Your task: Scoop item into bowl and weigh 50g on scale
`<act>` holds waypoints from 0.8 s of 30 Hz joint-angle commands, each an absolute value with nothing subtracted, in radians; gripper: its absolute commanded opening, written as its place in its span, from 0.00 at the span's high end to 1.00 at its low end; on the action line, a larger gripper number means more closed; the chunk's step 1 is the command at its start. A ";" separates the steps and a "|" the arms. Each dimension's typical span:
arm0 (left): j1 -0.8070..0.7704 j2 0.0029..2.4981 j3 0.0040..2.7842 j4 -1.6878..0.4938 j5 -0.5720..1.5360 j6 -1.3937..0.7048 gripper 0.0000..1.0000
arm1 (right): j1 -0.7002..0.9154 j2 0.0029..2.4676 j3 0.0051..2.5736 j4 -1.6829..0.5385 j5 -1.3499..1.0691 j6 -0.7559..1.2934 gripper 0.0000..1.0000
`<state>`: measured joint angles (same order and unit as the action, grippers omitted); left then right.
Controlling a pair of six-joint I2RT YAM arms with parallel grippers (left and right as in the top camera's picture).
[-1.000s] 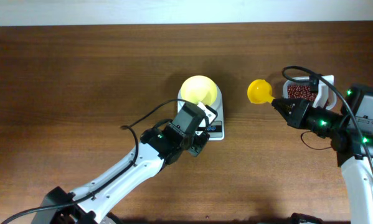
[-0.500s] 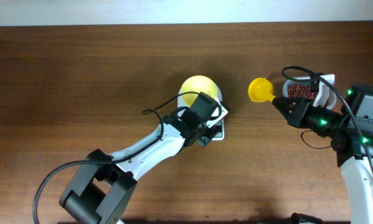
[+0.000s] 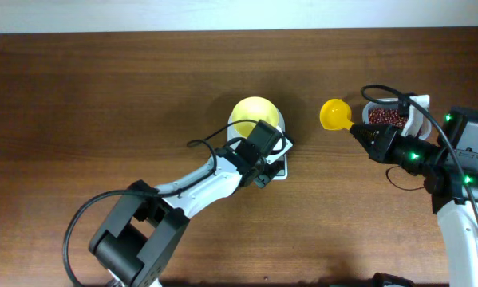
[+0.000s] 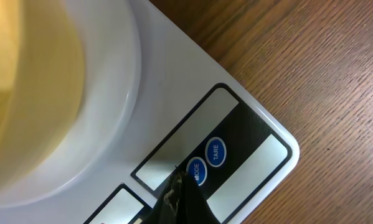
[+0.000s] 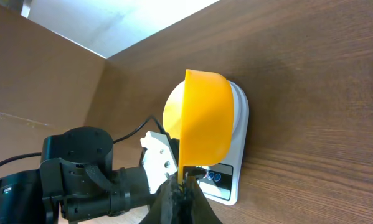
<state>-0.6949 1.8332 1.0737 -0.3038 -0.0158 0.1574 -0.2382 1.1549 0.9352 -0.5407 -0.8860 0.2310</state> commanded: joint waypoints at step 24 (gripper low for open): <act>-0.698 1.879 1.086 -0.318 -0.069 0.163 1.00 | -0.243 1.145 0.956 -0.534 -0.878 0.217 0.96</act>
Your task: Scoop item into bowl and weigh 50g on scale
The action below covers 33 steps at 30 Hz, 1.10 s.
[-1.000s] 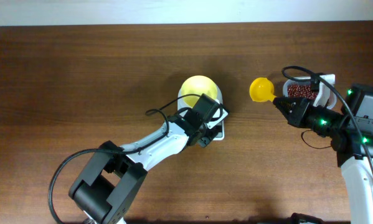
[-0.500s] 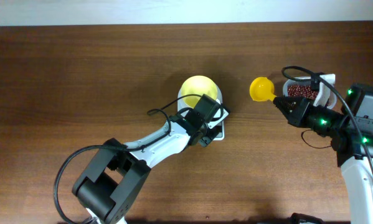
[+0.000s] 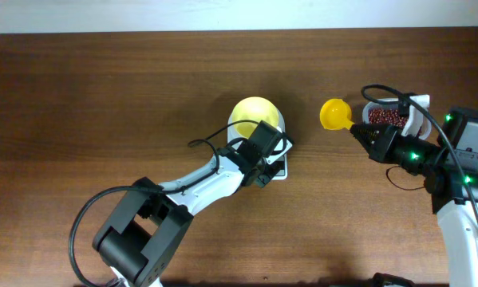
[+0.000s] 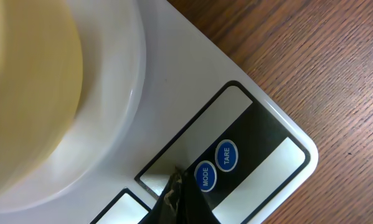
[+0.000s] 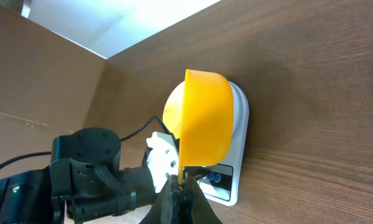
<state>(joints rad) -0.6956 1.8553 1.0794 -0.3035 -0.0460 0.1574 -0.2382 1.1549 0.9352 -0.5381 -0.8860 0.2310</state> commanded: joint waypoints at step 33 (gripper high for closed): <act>-0.402 1.226 1.193 -0.675 -0.125 0.148 0.95 | -0.242 1.295 0.956 -0.249 -0.878 0.218 0.96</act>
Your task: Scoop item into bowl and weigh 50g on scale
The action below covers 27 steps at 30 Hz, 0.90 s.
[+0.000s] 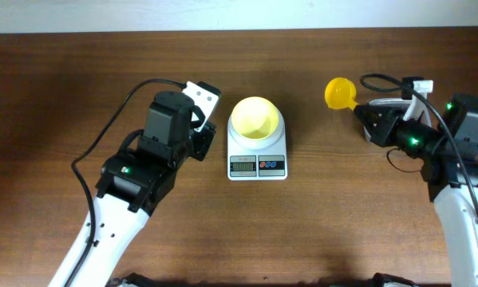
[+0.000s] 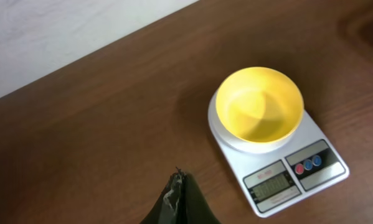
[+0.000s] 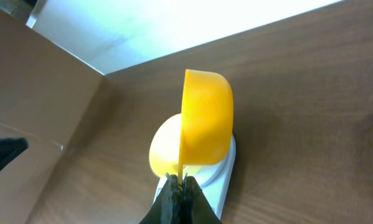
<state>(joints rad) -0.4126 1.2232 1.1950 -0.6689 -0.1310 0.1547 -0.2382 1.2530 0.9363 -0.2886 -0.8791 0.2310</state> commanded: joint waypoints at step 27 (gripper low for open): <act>-0.402 1.383 1.298 -1.073 0.154 0.549 0.01 | -0.242 1.433 0.956 -0.213 -1.014 0.247 0.96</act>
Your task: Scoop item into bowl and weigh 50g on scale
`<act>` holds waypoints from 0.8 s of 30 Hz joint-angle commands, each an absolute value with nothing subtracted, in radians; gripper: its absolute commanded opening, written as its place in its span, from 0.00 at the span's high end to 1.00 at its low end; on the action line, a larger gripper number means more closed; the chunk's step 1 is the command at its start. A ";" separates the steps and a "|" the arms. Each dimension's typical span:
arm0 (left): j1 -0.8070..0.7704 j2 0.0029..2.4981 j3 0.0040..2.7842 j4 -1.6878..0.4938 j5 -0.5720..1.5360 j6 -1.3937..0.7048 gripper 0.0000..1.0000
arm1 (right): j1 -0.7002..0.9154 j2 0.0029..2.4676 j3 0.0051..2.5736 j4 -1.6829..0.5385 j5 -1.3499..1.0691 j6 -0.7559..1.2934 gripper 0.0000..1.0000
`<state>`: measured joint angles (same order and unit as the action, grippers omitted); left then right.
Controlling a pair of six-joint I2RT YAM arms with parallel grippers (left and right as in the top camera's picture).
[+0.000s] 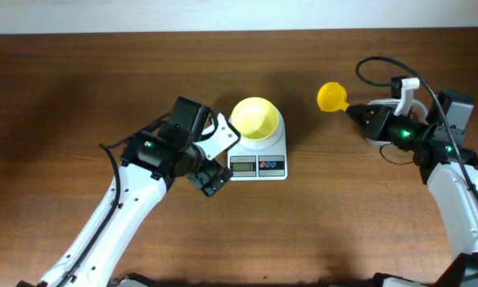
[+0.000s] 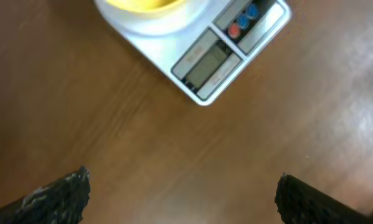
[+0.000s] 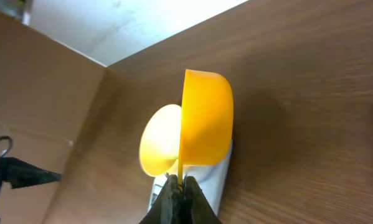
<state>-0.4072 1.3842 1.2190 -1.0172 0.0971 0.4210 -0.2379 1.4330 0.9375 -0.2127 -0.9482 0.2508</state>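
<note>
A white digital scale [image 1: 258, 163] stands mid-table with a yellow bowl [image 1: 256, 119] on its platform. The bowl looks empty from above. My left gripper [image 1: 211, 173] hangs open at the scale's front left corner. In the left wrist view its fingers [image 2: 66, 194] stand wide apart over bare wood, with the scale [image 2: 226, 53] and bowl [image 2: 147, 5] beyond them. My right gripper [image 1: 356, 114] is shut on the handle of a yellow scoop [image 1: 332, 96], held to the right of the scale. The scoop [image 3: 205, 121] fills the right wrist view in front of the bowl [image 3: 158, 142]. Its cup looks empty.
The table is dark brown wood [image 1: 342, 215]. A pale wall runs along its far edge [image 1: 239, 14]. A black cable [image 1: 374, 68] loops over the right arm. The container of items to scoop does not show clearly; the right arm covers that spot.
My left gripper was shut and off to the left of the scale. Now it is open, lower and close to the scale's front left corner. The scoop has shifted slightly left.
My shut left gripper first had its tip on the scale's panel by the MODE button, and stayed there at the second moment. Then it was well left of the scale, still shut; now it is open beside it. My right gripper held the scoop throughout.
</note>
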 commanded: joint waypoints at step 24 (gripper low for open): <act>-0.121 1.381 1.391 -1.225 0.396 0.905 0.01 | -0.328 1.433 0.956 -0.466 -1.287 0.181 0.96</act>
